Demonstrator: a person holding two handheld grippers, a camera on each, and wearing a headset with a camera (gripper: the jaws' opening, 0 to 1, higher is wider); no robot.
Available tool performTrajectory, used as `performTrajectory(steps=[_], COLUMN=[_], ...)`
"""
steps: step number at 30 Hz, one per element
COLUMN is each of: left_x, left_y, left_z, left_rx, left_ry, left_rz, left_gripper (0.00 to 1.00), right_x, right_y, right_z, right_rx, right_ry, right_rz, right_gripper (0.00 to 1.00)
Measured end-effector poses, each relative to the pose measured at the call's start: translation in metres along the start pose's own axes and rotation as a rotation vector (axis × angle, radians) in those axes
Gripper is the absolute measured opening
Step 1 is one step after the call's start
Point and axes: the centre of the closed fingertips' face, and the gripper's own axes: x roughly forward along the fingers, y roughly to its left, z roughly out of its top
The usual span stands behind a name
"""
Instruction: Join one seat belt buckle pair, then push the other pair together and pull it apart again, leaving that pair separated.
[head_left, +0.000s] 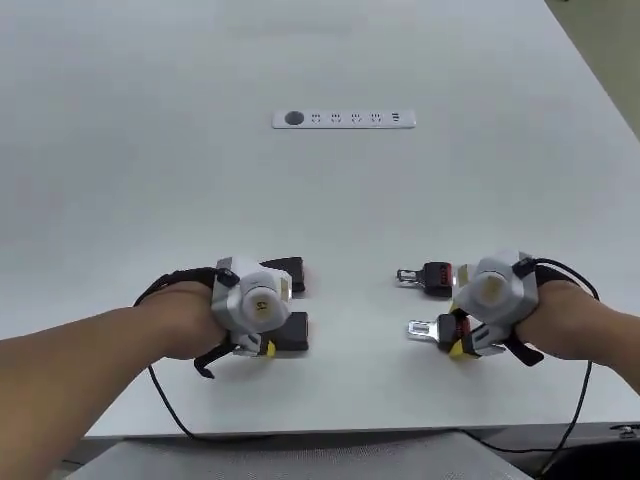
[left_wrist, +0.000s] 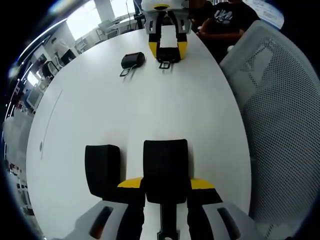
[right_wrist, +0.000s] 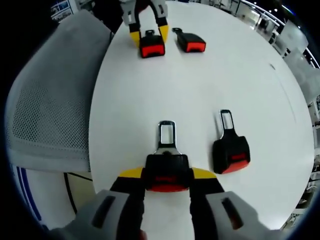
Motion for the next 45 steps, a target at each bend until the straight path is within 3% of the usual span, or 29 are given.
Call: performTrajectory(steps=[10, 21, 26, 33, 38, 45], left_x=[0.0, 0.0, 0.0, 0.001, 0.001, 0.001], left_y=[0.001, 0.0, 0.0, 0.0, 0.0, -0.001], left_z=[0.0, 0.0, 0.0, 0.001, 0.0, 0.001], left_rx=[-0.004, 0.001, -0.003, 0.019, 0.017, 0.016], left_ry=[-0.005, -0.012, -0.003, 0.021, 0.023, 0.031], left_rz=[-0.002, -0.004, 0.002, -0.013, -0.018, -0.018], left_gripper=[0.33, 0.33, 0.33, 0.33, 0.33, 0.33], right_x=[0.013, 0.032, 0.038, 0.041, 0.041, 0.042], right_y=[0.005, 0.008, 0.011, 0.013, 0.012, 0.016], right_z=[0.044, 0.105, 0.123, 0.135, 0.133, 0.14], right_rx=[-0.027, -0.04, -0.051, -0.06, -0.074, -0.133], right_ry=[-0.061, -0.151, -0.176, -0.186, -0.174, -0.173], right_rz=[0.001, -0.006, 0.001, -0.002, -0.005, -0.009], right_gripper=[0.35, 0.35, 0.34, 0.34, 0.34, 0.34])
